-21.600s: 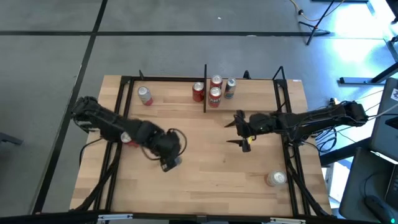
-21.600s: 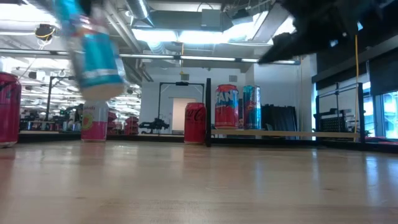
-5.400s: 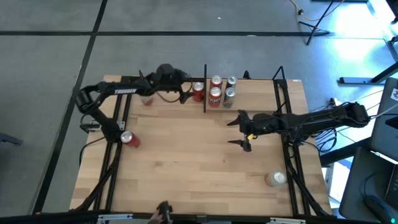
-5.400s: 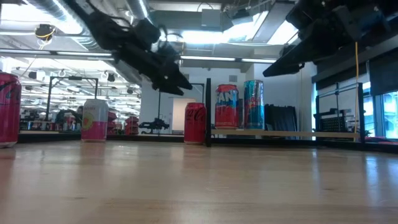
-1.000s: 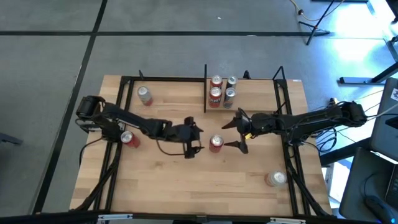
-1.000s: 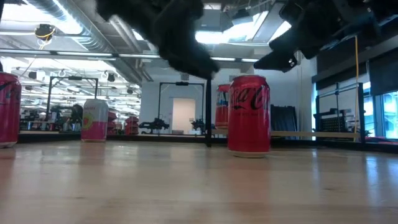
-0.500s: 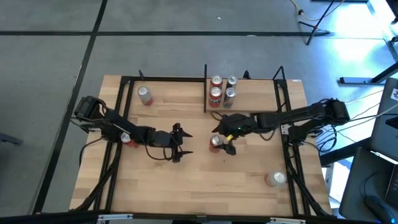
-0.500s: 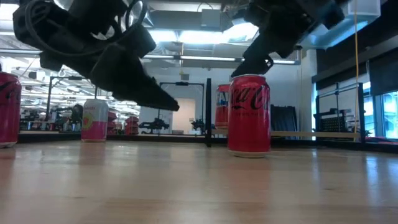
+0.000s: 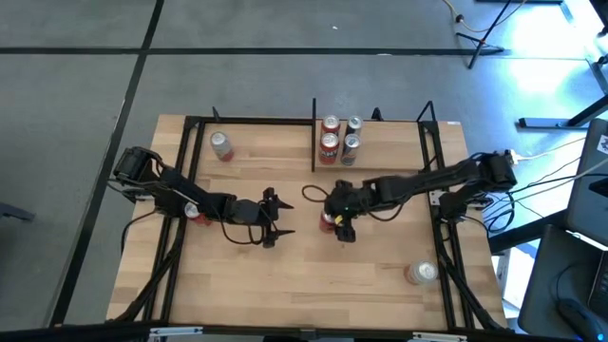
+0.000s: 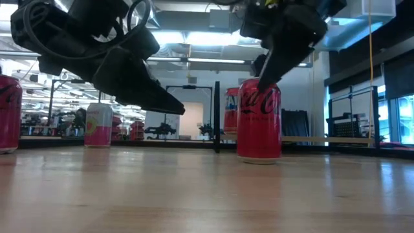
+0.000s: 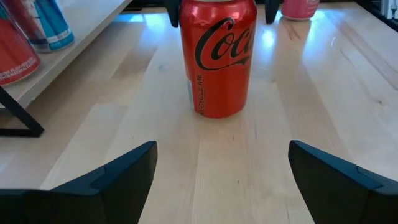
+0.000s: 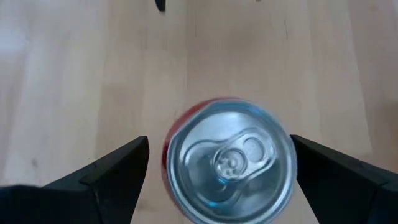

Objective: Place canned beverage on shelf
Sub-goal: Put the red soda can on the shelf

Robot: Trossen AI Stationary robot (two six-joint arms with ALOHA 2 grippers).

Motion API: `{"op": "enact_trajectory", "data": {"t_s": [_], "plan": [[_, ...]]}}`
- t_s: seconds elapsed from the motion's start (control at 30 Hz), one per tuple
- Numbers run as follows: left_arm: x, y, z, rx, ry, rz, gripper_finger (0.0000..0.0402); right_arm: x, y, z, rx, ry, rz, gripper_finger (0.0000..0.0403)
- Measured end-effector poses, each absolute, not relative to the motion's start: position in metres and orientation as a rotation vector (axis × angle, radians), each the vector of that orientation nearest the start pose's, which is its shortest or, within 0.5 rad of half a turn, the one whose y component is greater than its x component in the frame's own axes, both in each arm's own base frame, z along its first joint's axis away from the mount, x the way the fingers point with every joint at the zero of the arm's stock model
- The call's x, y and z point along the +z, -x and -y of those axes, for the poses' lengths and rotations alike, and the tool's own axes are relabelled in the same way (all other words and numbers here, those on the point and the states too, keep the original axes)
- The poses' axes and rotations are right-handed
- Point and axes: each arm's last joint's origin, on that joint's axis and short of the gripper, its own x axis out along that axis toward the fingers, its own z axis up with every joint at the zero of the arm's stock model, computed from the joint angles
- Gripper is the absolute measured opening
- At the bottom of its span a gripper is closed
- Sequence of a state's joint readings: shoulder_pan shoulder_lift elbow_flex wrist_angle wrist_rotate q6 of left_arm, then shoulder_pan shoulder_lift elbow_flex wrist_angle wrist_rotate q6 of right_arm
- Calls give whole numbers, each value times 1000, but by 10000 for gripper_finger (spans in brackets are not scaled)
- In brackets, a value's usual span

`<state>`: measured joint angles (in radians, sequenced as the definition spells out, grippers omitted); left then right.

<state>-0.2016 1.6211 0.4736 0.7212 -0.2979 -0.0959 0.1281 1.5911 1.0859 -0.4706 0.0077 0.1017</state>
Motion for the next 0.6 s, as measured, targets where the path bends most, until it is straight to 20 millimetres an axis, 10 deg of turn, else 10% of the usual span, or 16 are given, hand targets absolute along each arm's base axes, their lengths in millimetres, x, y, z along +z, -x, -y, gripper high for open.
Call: {"op": "enact_trajectory", "data": {"t_s": [0.6], "plan": [[129,-272,47,114,-10,-403,344,222,-316,-41,32,36,-998,254]]}}
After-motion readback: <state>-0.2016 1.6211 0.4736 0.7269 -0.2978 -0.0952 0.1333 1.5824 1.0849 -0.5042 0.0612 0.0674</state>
